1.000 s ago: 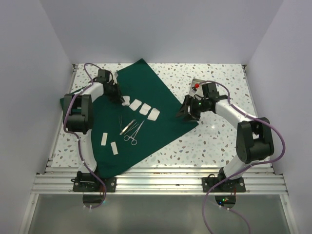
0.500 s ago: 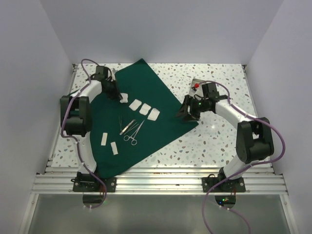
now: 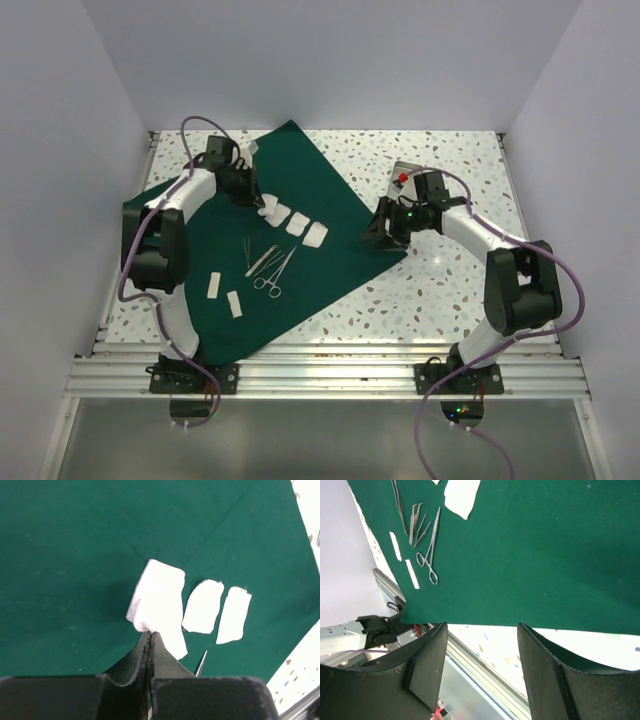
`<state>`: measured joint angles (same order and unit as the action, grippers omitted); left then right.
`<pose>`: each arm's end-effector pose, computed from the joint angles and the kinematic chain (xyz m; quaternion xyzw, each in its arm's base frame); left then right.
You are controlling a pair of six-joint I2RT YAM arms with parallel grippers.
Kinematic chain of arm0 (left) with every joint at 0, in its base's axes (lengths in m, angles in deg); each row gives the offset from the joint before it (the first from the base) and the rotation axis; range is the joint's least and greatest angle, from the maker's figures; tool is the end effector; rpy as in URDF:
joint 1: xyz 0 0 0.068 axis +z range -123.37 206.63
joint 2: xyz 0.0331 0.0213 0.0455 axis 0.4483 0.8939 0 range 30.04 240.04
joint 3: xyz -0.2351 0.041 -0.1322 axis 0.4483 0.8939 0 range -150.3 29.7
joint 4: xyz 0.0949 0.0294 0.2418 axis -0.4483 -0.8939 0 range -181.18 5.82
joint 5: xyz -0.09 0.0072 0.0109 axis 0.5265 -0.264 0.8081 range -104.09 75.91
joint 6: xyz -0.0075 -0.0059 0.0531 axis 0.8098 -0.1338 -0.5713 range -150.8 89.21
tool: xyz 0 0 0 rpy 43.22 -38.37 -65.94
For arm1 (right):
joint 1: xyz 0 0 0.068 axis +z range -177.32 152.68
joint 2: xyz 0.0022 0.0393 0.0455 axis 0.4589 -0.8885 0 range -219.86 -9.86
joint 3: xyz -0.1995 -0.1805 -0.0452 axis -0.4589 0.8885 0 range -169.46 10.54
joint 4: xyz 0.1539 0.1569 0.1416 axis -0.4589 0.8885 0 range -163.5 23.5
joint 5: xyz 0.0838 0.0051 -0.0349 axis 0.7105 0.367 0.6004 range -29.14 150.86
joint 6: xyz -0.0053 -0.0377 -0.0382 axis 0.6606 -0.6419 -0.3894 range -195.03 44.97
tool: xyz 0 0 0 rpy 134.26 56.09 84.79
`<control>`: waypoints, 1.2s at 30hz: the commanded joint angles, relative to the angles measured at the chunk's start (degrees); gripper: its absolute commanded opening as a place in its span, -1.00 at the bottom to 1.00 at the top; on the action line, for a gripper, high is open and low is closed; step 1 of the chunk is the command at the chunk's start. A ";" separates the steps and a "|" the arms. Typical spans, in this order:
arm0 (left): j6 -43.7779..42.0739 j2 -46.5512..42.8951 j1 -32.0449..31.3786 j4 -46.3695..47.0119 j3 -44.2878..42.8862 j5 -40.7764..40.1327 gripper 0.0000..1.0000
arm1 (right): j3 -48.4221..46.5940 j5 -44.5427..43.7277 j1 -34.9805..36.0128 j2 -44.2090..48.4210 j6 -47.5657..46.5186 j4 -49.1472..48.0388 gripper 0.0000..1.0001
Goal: Prepare the surgical pack
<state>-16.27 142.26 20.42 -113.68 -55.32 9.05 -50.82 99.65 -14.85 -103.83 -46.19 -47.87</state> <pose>0.4197 -0.0597 0.2100 -0.0108 0.9403 -0.2395 0.2415 0.3179 0.0930 0.2088 0.0392 0.9109 0.3899 0.1289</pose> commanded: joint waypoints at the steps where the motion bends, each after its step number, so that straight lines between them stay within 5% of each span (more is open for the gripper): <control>1: -7.83 0.36 -1.43 -2.23 -2.08 -0.37 -1.00 | 0.54 2.00 0.01 1.42 -0.45 -1.37 0.22; 15: -14.26 8.27 -4.33 -4.25 -9.73 -1.69 -1.00 | 0.63 2.17 0.10 1.08 -1.51 0.21 0.22; 36: -15.93 7.40 -4.77 -3.20 -7.80 -1.60 -1.00 | 0.81 3.22 0.10 -0.77 -1.86 -0.67 0.22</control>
<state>-30.54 151.99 15.93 -118.11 -63.08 6.71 -50.19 100.98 -14.85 -104.05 -47.06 -47.63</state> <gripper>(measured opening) 0.009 0.610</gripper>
